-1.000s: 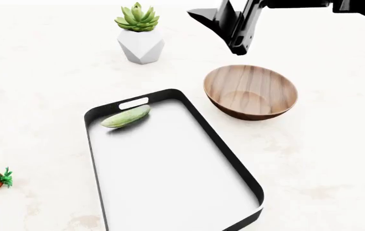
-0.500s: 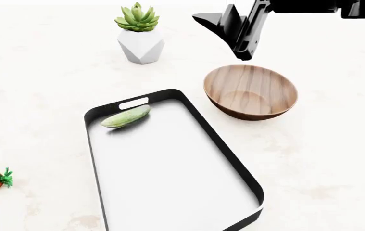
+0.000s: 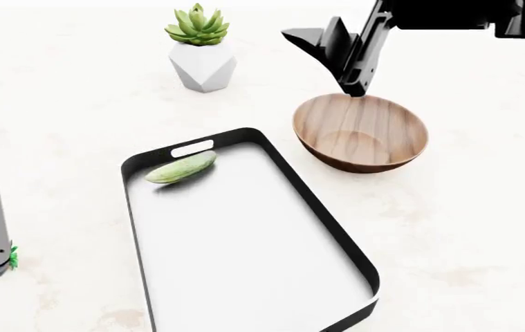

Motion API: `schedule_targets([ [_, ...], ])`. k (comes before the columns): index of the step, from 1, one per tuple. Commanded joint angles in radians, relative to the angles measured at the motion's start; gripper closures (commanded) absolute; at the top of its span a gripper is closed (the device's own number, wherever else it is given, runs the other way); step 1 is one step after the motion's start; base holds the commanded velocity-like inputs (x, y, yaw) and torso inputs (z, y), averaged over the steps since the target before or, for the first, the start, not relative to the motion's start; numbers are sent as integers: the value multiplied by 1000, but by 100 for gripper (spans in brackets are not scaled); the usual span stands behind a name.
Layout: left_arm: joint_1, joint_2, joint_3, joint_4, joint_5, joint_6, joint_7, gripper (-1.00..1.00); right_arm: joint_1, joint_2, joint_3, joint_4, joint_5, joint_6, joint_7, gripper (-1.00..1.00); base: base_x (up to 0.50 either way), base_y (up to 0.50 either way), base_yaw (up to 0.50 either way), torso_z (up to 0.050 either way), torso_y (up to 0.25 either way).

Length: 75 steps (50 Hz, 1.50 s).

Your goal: Place the two vegetables and bowl onto the tray for setting up a vegetable dip station.

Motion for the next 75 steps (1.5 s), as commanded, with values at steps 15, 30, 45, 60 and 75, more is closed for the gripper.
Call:
schedule_targets([
  [15,20,69,42,-157,-7,29,-93,-100,-22,27,17,-56,33,54,41,-100,0,0,0,0,0],
  [30,57,109,41,-227,-29,55,-137,-100,-14,35,21,-87,52,98,60,-100,0,0,0,0,0],
  [45,115,118,23,-284,-69,85,-206,-100,-9,43,33,-134,84,159,92,-100,0,0,0,0,0],
  [60,165,131,11,-354,-112,119,-247,-100,36,37,22,-141,88,199,90,-100,0,0,0,0,0],
  [75,219,171,-33,-428,-180,177,-311,100,64,31,11,-137,90,220,84,-100,0,0,0,0,0],
])
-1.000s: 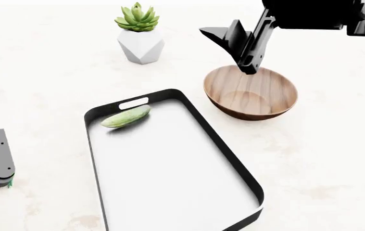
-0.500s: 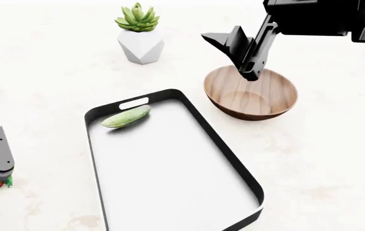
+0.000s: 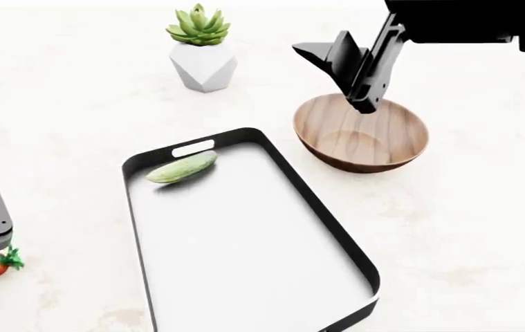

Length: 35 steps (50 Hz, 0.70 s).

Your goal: Place the two vegetables and bowl onto the tray for setting up a vegetable dip station.

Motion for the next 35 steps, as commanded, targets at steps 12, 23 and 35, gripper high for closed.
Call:
schedule_targets([
  [12,178,84,-136,-56,-126,47,-321,100,9,2,-3,2,7,-4,-2,-100,0,0,0,0,0],
  [23,-10,196,-217,-97,-102,161,-281,100,0,11,-1,8,3,-30,-10,-100,0,0,0,0,0],
  [35,-271,359,-191,-206,-1,256,-155,100,-19,38,8,31,-16,-94,-27,-100,0,0,0,0,0],
])
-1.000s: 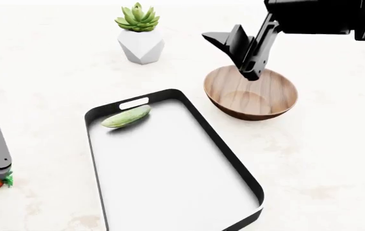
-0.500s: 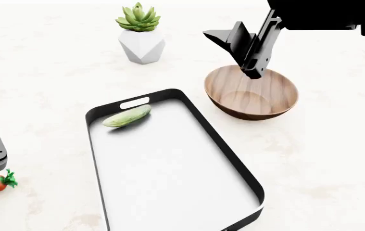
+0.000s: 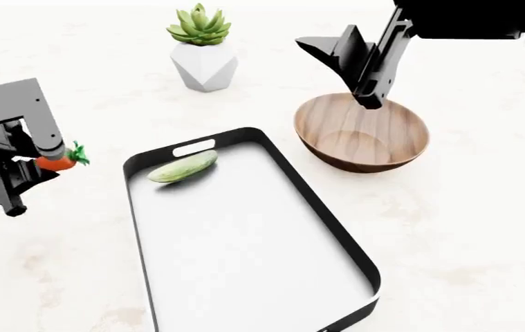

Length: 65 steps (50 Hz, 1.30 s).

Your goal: Place the two vegetables and bowl onto the tray for setting up a vegetable dip station.

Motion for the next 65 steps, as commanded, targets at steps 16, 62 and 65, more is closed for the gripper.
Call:
schedule_targets([
  [16,-247,376,8,-256,57,108,66,100,13,34,-64,131,-131,-198,-105,-100,0,0,0,0,0],
  [62,-317,959,13,-852,-110,-171,27,100,-8,38,-68,114,-158,-272,-99,-100,0,0,0,0,0],
  [65,-295,941,19,-794,-123,-211,12,100,-17,39,-63,107,-154,-273,-92,-100,0,0,0,0,0],
])
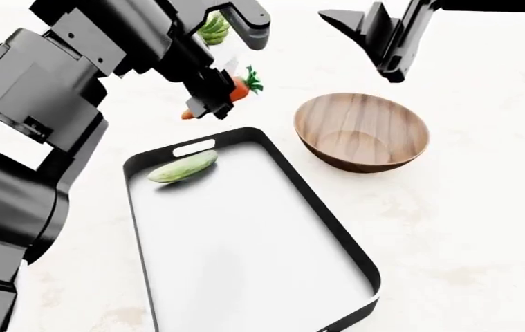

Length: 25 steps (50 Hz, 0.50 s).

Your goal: Place the two vegetables and bowl onto the tray for setting up a vegetable dip station.

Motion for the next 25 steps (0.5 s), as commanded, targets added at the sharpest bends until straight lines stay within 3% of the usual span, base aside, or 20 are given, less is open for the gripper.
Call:
schedule_targets([
  [1,25,24,16,22,-56,-73,-53,100,-21,1,9,-14,7,-9,17,-100,0,0,0,0,0],
  [6,57,13,19,70,-65,-109,-73,100,-36,7,14,-22,11,-12,26,-100,0,0,0,0,0],
  [10,50,49,38,7,-74,-110,-83,100,-46,11,15,-28,13,-13,32,-100,0,0,0,0,0],
  [17,30,50,164,-20,-297,-138,-215,100,-60,10,24,-27,17,-29,38,-100,0,0,0,0,0],
  [25,40,50,256,-21,-436,-123,-298,100,-85,29,37,-44,30,-33,51,-100,0,0,0,0,0],
])
